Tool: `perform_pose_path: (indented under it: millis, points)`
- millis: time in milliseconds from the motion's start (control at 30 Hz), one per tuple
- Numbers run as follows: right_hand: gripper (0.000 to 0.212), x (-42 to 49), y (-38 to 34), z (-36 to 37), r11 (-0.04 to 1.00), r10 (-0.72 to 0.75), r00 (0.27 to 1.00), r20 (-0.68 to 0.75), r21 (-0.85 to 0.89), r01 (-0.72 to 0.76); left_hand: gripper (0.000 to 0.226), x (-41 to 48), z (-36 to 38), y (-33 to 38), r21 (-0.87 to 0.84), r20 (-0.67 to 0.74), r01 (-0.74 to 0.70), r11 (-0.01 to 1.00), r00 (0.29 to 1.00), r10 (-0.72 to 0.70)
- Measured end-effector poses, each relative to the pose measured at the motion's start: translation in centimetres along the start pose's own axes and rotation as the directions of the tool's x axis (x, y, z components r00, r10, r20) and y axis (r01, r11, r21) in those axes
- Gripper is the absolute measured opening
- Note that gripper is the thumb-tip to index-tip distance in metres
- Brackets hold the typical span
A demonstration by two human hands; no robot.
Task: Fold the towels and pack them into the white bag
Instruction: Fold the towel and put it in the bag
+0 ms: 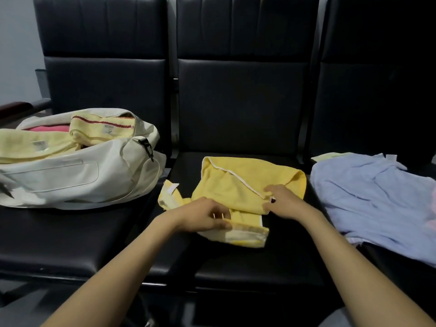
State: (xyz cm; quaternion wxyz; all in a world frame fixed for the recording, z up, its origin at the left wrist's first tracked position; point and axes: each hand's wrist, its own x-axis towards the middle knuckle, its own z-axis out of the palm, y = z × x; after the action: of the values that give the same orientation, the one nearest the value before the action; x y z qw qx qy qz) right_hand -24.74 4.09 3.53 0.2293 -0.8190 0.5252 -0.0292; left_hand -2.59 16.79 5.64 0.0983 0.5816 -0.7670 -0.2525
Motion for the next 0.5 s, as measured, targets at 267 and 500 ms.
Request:
perform_pose_path:
  millis: [267,500]
  points:
    - [0.031,-3.5,-3.3,1.4,0.945,-0.327,0.903,0.278,0.127,0.303,0.018,-0.5,-0.1,-1.3,-0.143,-0.085,0.16,0.977,0.981,-0.173]
    - [0.025,-4.5,-3.2,2.9,0.905,-0.35,0.892,0.287,-0.141,0.401,0.051,-2.3,-0.9,-4.1,0.14,-0.037,0.384,0.913,0.923,-0.383]
